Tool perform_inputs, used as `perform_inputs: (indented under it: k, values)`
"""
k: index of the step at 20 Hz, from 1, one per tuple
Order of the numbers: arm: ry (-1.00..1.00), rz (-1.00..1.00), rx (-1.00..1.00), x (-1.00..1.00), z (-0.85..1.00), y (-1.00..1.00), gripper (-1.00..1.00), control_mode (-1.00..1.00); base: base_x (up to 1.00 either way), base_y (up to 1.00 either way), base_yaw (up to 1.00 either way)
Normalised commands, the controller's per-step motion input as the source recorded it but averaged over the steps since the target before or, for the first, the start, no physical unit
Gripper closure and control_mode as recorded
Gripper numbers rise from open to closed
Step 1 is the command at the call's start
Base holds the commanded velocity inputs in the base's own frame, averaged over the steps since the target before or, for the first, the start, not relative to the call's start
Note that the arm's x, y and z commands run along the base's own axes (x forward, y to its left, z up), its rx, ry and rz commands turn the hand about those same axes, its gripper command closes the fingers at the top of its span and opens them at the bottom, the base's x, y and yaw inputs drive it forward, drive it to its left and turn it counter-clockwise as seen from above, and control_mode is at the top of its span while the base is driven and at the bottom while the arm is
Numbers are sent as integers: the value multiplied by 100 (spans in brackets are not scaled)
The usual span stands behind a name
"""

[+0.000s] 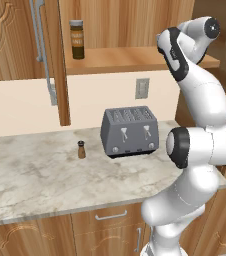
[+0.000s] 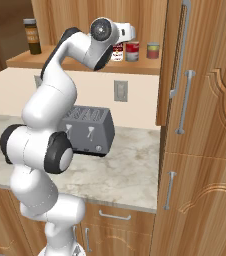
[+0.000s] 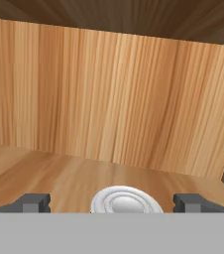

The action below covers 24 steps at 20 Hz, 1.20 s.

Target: Pick the cans from the counter and place them in their designated side in the cabinet.

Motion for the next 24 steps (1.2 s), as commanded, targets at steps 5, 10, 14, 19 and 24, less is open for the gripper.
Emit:
perform_inputs:
  k: [5,10,14,19,24]
  values:
    - [-10,6,0,-46,1,0,-100,-100,0,0,0]
    - [-1,4,-2,-74,-12,27,-100,-100,0,0,0]
    - [0,4,-3,-77,-13,42,-100,-100,0,0,0]
    - [0,3,-3,-83,-15,35,-100,-100,0,0,0]
    - [0,1,-2,-85,-22,30,-100,-100,0,0,0]
